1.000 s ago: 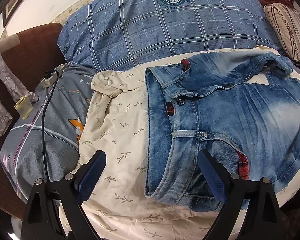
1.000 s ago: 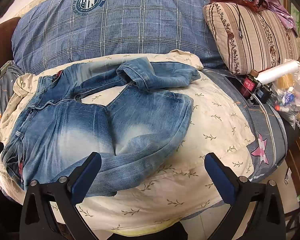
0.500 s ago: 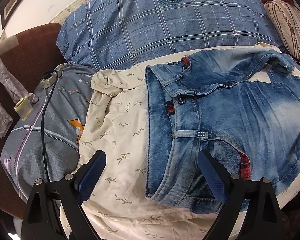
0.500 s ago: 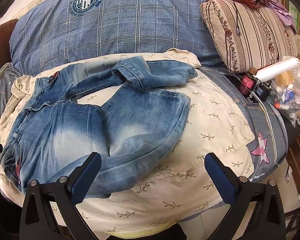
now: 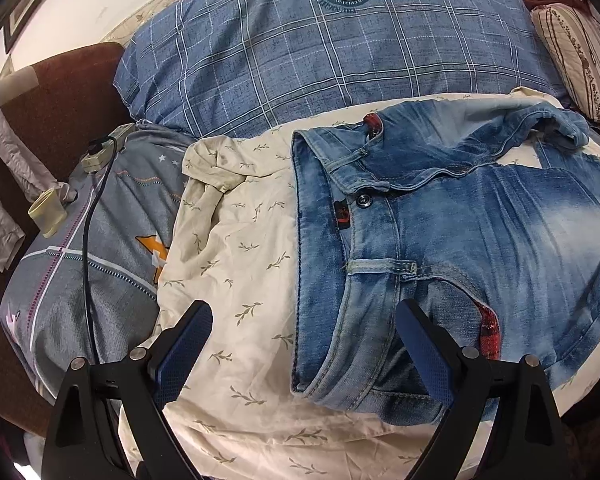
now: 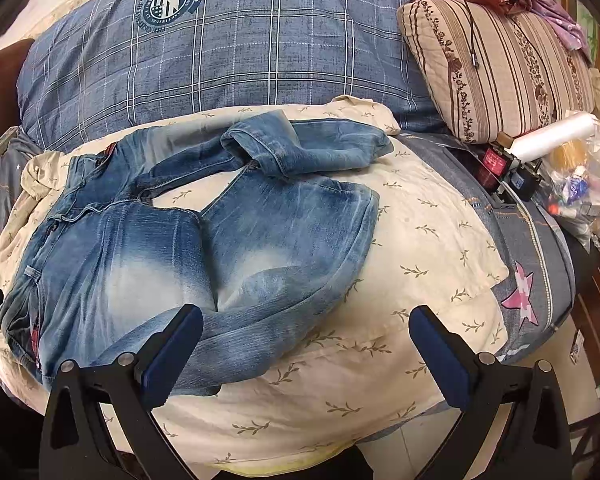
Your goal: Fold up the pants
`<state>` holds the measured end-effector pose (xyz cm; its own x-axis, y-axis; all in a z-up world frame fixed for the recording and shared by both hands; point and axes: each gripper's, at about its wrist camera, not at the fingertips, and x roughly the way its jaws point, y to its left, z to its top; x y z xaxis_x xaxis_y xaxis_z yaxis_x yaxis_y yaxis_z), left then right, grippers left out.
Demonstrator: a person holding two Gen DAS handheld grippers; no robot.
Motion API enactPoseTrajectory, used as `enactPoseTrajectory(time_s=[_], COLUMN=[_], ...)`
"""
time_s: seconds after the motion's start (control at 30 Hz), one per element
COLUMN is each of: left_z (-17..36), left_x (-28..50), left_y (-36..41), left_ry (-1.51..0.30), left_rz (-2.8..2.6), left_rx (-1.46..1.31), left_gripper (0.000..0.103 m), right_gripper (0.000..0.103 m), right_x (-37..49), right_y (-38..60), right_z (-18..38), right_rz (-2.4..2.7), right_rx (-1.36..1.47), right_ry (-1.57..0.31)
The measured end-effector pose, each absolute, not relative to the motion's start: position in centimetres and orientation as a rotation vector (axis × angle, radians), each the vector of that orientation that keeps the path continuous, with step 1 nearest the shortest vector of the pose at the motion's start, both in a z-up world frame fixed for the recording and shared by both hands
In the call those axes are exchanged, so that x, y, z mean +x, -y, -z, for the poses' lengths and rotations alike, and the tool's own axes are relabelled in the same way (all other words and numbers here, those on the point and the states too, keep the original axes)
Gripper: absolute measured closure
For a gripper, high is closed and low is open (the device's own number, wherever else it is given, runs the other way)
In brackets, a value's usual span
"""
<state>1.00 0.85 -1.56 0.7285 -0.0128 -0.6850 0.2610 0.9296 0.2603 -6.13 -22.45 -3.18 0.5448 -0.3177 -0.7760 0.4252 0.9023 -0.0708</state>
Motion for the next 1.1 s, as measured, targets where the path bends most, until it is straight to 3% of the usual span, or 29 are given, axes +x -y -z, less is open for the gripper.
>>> enactPoseTrajectory(time_s=[0.57,0.8,1.1], left_z=[0.2,-1.0,3.7], left_x=[2.1,6.6,8.2], left_y=[-2.6,-5.9,-5.9], left_ry=[-0.759,-0.891,-1.198], left_rz=[0.144,0.072,0.224], left_rx=[0.307,0.152,-0.092], left_gripper=[0.010,0.010,0.010], right_gripper=[0.000,0.000,0.000], right_x=[-5.9,-6.3,-1.9], right_y=[23.2,29.3,33.5], right_z=[2.0,2.9,6.0], right_rz=[0.412,0.384,0.355], right_rx=[0.163,0.407,0.559], right_ry=[-0.890,-0.875,-0.876])
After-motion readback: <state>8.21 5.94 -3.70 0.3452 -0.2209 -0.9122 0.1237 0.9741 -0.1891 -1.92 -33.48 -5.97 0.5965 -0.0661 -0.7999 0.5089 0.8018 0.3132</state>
